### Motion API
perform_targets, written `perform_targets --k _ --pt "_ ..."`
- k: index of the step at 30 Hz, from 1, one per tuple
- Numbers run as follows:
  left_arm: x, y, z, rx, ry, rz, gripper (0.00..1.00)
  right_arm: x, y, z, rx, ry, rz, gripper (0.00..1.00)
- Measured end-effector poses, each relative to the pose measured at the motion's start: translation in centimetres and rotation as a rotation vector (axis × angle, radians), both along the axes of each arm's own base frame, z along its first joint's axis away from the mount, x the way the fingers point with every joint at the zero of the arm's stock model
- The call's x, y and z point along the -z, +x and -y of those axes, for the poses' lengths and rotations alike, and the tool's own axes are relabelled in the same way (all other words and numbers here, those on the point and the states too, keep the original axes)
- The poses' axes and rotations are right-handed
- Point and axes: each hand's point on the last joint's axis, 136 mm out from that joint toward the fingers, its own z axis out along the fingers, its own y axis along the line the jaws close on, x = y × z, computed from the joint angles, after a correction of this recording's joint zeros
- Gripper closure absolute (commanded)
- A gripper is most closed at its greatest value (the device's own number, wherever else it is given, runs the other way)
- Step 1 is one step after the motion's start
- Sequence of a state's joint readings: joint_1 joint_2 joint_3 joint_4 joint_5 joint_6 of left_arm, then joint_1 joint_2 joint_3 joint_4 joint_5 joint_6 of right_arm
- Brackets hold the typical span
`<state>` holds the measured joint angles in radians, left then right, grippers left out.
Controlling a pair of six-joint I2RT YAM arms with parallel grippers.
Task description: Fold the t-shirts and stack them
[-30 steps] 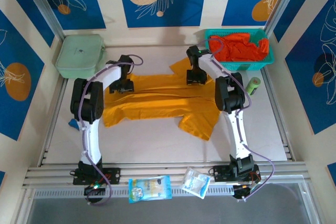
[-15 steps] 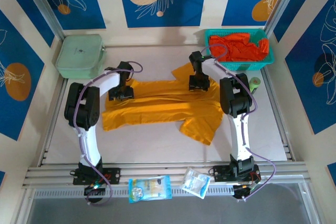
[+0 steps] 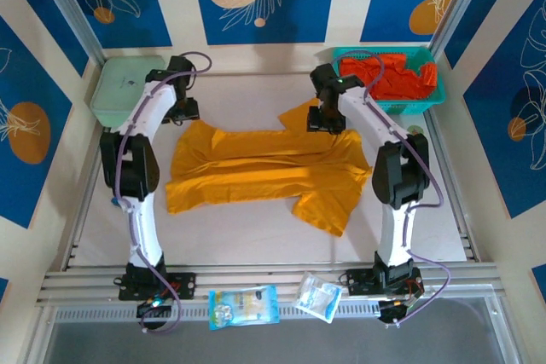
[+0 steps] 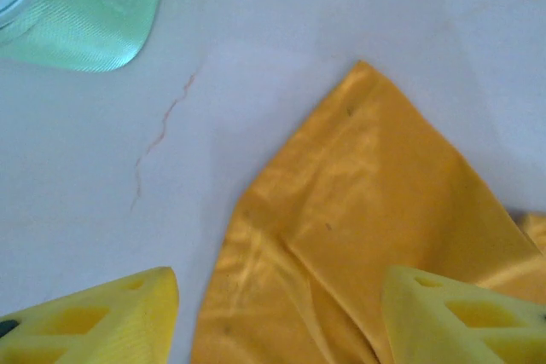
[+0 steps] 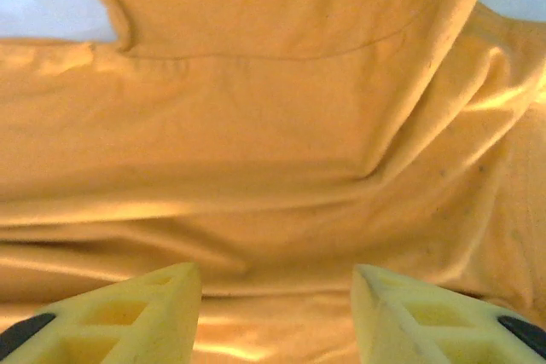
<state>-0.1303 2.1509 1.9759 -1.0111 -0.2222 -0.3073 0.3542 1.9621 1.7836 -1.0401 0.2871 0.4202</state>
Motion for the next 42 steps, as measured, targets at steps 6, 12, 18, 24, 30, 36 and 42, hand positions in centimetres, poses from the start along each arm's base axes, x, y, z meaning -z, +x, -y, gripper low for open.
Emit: perform_targets --k 6,12,18,24,30,36,42 --pt "5.1 2.5 0.8 0.129 -0.038 -0.1 0.38 0.7 -3.1 0.3 -0.002 -0.005 -0.046 0.53" --pt "5.7 4.6 1.6 0.242 -0.039 -0.105 0.38 1.6 -4.2 -0.1 -0.003 -0.005 -0.081 0.53" --pt "6.6 4.5 1.2 0.286 -0.025 -0.136 0.4 1.5 -4.9 -0.6 -0.017 -0.004 -0.081 0.54" --pt "8.1 4.3 1.2 0.308 -0.028 -0.17 0.4 1.3 -5.2 -0.6 -0.019 -0.003 -0.08 0.54" --pt "9.0 4.5 1.2 0.308 -0.028 -0.177 0.42 1.6 -5.5 -0.7 -0.018 -0.005 -0.087 0.54" --pt "9.1 5.2 1.4 0.336 -0.025 -0.164 0.45 2.3 -6.4 -0.9 -0.024 -0.015 -0.111 0.55" --pt "9.3 5.3 1.9 0.378 -0.04 -0.16 0.68 2.4 -6.6 -1.1 -0.025 -0.014 -0.114 0.57"
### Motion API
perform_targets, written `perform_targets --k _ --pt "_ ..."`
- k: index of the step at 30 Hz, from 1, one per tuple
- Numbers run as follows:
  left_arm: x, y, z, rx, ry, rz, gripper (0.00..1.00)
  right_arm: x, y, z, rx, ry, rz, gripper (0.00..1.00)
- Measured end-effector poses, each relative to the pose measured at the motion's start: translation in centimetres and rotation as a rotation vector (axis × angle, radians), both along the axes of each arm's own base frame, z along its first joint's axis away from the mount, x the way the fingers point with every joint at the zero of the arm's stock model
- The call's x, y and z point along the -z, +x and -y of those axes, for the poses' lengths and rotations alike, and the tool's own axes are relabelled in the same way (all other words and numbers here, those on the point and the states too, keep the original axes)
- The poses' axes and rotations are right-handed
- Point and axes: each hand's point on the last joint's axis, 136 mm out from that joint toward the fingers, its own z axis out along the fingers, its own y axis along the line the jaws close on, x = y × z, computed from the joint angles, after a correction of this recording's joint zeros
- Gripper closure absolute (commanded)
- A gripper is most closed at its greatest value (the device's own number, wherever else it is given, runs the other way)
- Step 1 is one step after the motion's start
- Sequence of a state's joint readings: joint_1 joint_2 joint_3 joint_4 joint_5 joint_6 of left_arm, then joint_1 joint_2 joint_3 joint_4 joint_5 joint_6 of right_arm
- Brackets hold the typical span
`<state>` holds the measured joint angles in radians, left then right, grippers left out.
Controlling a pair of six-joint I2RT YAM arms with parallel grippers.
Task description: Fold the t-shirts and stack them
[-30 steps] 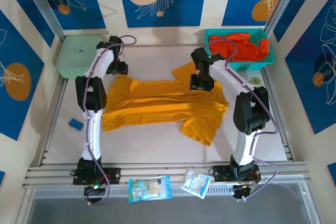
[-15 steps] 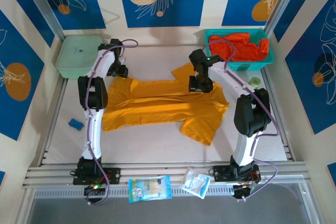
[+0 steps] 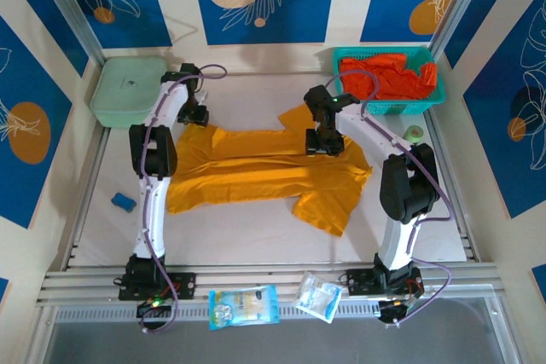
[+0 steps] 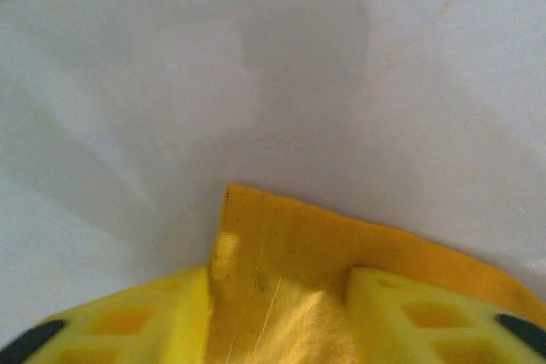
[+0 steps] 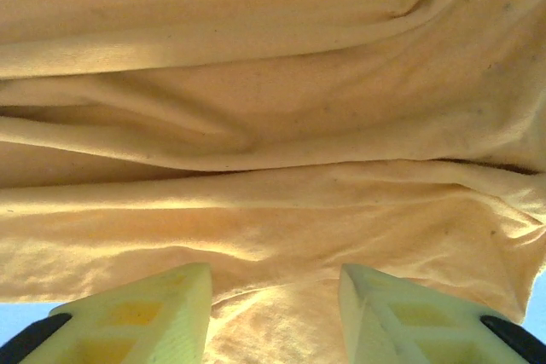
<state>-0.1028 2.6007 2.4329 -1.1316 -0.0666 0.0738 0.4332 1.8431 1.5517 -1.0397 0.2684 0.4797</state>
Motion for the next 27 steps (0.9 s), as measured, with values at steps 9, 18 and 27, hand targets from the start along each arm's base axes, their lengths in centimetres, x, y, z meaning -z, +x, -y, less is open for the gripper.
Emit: perform_targets --k 9,18,27 --pt "-0.1 0.4 0.2 0.007 -0.003 0.037 1.0 0.0 0.8 -0.7 -0.022 0.005 0.007 0.56" --pt "-1.5 -4.4 -2.6 -0.154 0.111 0.015 1.0 0.6 9.9 -1.0 -0.059 -0.044 0.111 0.55" --pt "-8.5 -7.4 -4.1 -0.285 0.127 0.161 1.0 7.4 16.8 1.4 -0.032 -0.121 0.057 0.67"
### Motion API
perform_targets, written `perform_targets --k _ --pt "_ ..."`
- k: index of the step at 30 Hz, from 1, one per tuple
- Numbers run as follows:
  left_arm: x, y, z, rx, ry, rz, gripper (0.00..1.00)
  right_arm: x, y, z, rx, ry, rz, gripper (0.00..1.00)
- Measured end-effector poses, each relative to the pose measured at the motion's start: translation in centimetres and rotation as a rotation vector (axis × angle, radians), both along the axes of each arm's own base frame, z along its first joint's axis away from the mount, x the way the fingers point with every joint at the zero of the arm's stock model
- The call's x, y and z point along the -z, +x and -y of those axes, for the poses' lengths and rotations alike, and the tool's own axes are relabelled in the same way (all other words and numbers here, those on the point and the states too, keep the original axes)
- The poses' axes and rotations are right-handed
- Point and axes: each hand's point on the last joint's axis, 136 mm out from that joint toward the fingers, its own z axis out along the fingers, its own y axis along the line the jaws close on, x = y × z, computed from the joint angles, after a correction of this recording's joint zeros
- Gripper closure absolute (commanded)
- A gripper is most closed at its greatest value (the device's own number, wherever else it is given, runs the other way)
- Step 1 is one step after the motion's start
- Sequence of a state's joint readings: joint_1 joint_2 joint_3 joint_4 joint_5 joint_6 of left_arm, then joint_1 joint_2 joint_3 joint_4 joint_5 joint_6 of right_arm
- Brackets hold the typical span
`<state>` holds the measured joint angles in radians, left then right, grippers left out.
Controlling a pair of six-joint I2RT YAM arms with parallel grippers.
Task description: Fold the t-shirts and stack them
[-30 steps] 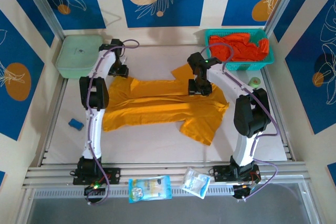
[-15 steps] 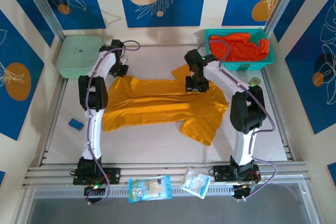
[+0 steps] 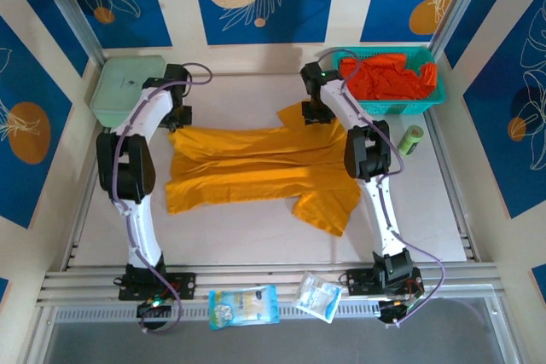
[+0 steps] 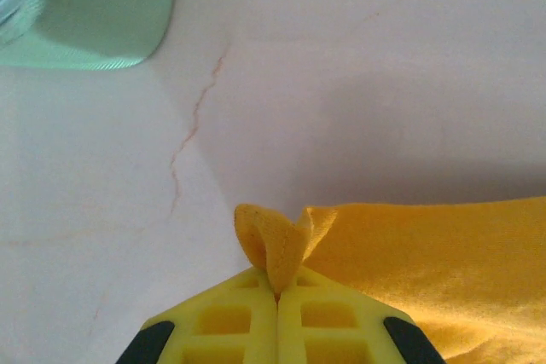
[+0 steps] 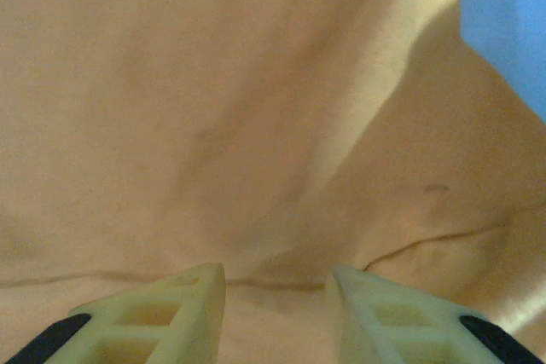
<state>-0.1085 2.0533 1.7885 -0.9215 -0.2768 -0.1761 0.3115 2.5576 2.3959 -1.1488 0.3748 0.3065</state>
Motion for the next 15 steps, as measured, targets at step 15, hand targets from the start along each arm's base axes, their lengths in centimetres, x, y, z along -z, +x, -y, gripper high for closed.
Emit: perform_targets --k 15 --pt "1.4 -3.0 -0.9 -0.074 0.017 -0.036 1.0 1.8 -8.5 -2.5 -0.024 -0.034 -0.138 0.69"
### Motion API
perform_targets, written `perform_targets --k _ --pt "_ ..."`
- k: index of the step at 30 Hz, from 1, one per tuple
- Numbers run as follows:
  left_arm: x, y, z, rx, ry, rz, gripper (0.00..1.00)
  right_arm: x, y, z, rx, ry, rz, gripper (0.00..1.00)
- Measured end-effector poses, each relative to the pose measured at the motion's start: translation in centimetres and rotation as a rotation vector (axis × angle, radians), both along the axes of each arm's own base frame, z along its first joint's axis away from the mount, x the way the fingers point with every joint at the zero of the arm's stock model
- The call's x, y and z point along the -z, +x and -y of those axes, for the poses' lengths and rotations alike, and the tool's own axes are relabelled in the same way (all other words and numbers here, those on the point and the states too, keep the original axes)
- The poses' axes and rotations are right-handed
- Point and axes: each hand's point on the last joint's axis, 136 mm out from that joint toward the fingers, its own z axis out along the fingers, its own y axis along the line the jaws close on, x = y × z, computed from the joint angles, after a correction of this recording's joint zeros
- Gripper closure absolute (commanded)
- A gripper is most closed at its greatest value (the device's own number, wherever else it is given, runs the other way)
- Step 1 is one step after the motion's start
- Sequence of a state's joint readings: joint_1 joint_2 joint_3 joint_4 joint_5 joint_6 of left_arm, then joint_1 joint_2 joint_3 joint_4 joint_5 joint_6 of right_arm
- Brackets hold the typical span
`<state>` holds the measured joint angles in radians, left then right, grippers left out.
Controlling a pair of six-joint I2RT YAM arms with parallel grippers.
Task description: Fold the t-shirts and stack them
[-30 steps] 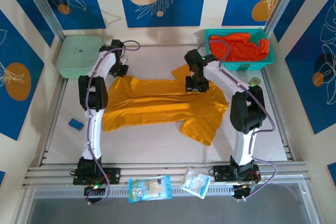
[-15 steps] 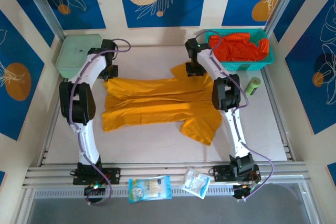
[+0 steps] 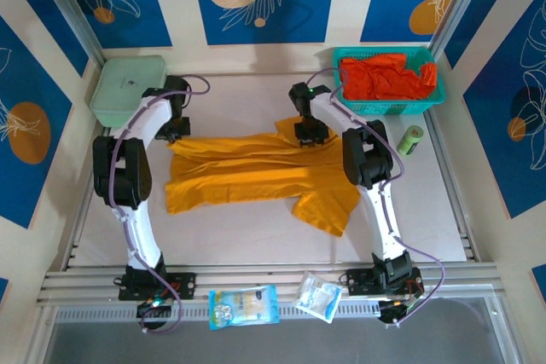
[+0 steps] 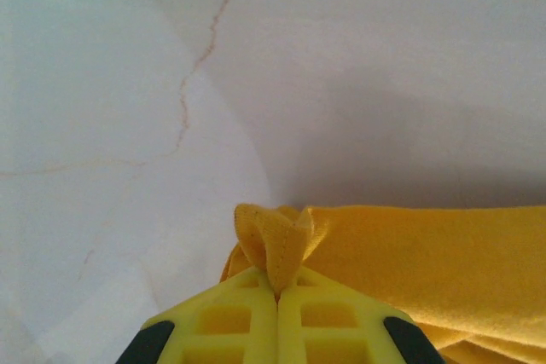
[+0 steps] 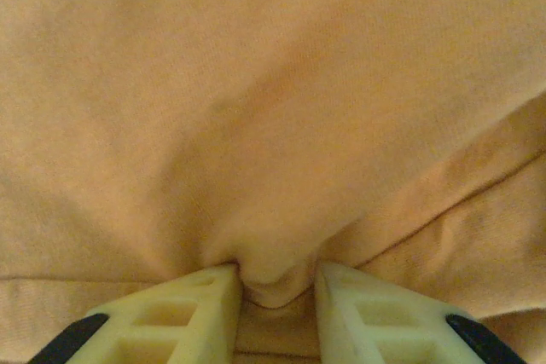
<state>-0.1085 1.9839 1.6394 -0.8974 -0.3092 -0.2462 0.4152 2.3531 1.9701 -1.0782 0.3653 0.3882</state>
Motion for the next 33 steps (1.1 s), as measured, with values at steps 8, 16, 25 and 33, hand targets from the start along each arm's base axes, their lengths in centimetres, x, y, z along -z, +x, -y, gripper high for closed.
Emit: perform_targets --k 8,16,25,33 --pt "-1.2 -0.7 -0.8 -0.02 0.036 0.022 1.0 -0.3 -4.4 -1.8 -0.004 -0.005 -0.049 0.64" --pt "-0.7 -1.5 -0.9 -0.022 0.036 0.003 1.0 -6.8 1.1 -1.8 0.002 0.061 0.122 0.58" --pt "-1.2 -1.4 -0.8 -0.02 0.026 0.019 1.0 -9.3 8.9 0.1 -0.055 0.094 0.279 0.61" --pt "-1.0 -1.5 -0.4 -0.015 0.007 0.016 1.0 -1.9 9.2 1.6 -0.11 0.064 0.137 0.61"
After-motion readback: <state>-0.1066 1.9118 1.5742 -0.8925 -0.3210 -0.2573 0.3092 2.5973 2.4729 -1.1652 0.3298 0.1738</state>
